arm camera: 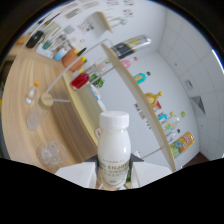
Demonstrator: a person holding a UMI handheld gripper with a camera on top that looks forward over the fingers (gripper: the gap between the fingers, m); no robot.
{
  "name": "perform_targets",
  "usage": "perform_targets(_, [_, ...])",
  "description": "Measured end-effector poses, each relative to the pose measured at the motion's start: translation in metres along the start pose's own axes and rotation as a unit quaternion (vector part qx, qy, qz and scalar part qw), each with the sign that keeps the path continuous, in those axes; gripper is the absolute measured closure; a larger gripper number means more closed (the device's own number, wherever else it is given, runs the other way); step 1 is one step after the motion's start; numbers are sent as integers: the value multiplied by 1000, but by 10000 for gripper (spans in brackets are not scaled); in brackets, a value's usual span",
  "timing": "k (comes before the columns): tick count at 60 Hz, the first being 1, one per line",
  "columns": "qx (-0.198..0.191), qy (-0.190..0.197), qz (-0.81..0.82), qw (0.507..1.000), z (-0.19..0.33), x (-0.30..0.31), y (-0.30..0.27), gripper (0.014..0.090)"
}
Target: Make me a cup of Mount Fuji.
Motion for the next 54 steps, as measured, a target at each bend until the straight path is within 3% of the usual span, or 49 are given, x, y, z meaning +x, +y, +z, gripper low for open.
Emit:
perform_targets(9, [38, 9, 255, 966, -8, 18, 3, 564])
perform_targets(21, [-19, -9, 439, 898, 20, -31, 75, 568])
perform_targets(37, [-76, -51, 493, 865, 45, -98, 128, 569])
perform_targets(54, [-77, -51, 500, 861, 40, -104, 134, 553])
